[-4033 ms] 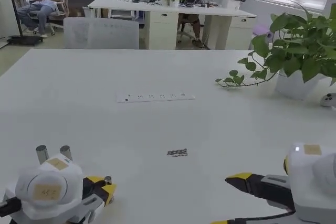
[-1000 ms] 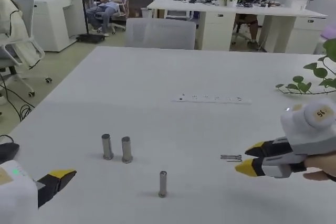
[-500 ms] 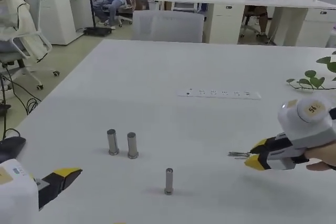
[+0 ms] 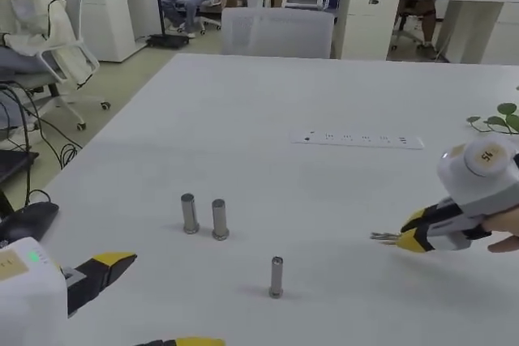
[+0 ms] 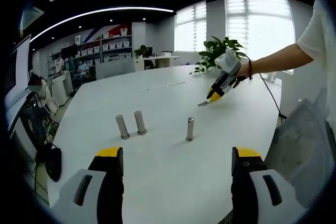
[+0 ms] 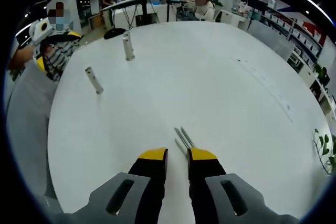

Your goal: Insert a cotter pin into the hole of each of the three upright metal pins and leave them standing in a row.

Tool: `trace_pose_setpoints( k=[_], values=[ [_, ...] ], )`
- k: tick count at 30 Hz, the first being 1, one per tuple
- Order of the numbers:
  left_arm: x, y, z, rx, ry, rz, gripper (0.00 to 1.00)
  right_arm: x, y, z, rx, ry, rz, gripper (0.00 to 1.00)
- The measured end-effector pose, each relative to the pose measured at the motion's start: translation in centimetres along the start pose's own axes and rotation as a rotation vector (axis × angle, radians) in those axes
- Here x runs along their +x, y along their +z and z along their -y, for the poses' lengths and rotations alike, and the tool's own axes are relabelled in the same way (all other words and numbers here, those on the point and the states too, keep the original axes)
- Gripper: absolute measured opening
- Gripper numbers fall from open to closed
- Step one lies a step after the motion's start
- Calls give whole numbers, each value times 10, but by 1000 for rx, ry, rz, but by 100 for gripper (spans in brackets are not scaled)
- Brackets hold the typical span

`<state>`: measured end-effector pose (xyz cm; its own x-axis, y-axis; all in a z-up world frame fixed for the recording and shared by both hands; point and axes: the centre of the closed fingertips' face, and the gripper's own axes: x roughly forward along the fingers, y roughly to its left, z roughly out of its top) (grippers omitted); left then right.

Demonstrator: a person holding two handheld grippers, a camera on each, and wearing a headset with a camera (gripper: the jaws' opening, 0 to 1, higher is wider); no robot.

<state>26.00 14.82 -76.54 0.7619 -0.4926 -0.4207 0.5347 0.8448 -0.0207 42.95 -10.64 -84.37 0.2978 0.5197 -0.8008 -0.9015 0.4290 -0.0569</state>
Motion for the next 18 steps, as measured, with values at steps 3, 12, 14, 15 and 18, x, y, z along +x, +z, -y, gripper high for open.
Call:
trace_pose_setpoints(
  k=[3, 12, 14, 15, 18],
  values=[
    [1, 0, -1, -4, 0, 0, 84, 2, -2, 1, -23, 5, -15, 16],
    [4, -1, -4, -7, 1, -4, 83, 10, -5, 5, -87, 28, -62, 14],
    [5, -1, -5, -7, 1, -4, 82, 11, -6, 5, -103, 37, -76, 13],
    [5, -1, -4, -8, 2, -4, 82, 12, -7, 5, -112, 41, -82, 13],
    [6, 0, -4, -7, 1, 0, 82, 14, -9, 6, -142, 48, -105, 13]
  ],
)
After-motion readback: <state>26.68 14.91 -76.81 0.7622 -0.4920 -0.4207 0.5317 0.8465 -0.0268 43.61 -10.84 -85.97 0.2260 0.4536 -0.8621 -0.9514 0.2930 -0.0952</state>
